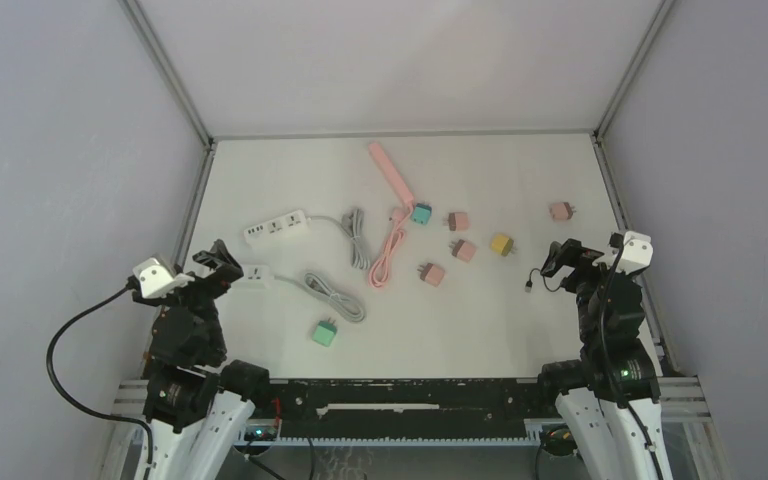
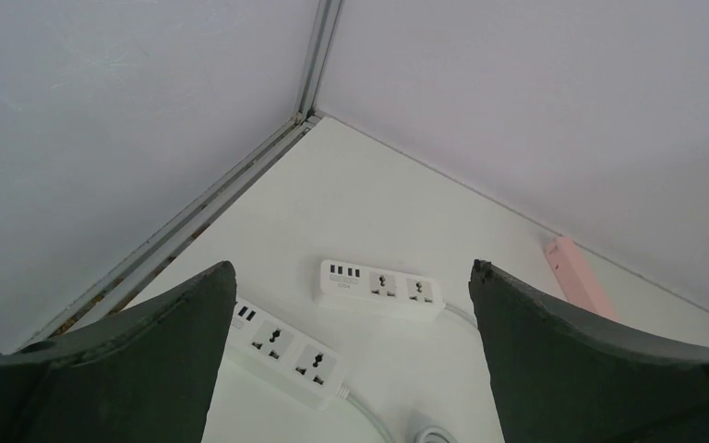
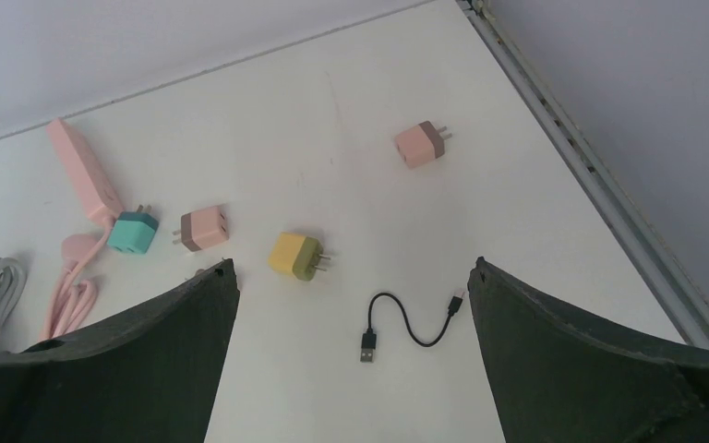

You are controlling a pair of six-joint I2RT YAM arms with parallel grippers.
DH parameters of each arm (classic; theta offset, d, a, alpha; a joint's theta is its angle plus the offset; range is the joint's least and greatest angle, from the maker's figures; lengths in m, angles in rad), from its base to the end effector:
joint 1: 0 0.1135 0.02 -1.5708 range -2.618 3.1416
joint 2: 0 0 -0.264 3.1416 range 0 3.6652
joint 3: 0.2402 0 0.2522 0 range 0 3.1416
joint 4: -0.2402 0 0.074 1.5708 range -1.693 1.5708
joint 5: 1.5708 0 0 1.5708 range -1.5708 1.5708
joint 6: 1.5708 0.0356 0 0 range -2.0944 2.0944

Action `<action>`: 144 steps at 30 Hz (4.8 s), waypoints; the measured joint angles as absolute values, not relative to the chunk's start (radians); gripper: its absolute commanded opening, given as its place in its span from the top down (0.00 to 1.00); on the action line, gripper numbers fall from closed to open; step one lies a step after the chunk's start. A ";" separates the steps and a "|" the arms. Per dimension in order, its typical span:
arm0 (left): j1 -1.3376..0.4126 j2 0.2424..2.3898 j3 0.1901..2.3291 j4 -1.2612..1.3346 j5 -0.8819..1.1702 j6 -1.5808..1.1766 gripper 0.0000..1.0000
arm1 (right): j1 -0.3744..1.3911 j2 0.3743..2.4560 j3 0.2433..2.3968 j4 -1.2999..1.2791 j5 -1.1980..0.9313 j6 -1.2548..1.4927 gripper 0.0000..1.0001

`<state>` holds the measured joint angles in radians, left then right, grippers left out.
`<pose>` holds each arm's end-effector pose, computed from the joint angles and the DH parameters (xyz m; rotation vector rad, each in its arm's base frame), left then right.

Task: Insert the plug
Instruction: Move the socket to the center of the board.

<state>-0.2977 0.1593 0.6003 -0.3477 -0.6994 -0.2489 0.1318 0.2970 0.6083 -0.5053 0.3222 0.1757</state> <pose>0.0603 0.0055 0.3236 -0.5234 1.4056 0.0763 0.0888 0.0004 0.3021 0.2707 1.7341 -0.0602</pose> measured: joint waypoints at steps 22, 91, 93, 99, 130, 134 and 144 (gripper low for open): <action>-0.294 0.386 0.690 -0.683 -0.569 -0.634 0.00 | 0.150 0.270 0.608 -0.505 0.304 0.169 0.00; -0.785 1.460 0.720 -0.091 0.031 -1.209 0.49 | 0.169 0.308 0.673 -0.534 0.191 0.174 0.00; -0.814 1.472 0.740 -0.078 0.031 -1.217 0.42 | 0.173 0.327 0.692 -0.543 0.173 0.174 0.00; -0.834 1.435 0.759 -0.052 0.002 -1.218 0.27 | 0.176 0.371 0.737 -0.562 0.120 0.184 0.00; -0.303 1.106 0.635 -0.314 -0.228 -0.765 0.01 | 1.042 1.254 0.815 -0.545 0.267 0.289 0.02; -0.262 1.216 0.647 -0.313 -0.206 -0.749 0.03 | 1.074 1.352 0.815 -0.523 0.289 0.303 0.02; -0.255 1.369 0.717 -0.310 -0.171 -0.676 0.16 | 1.047 1.475 0.814 -0.497 0.312 0.323 0.03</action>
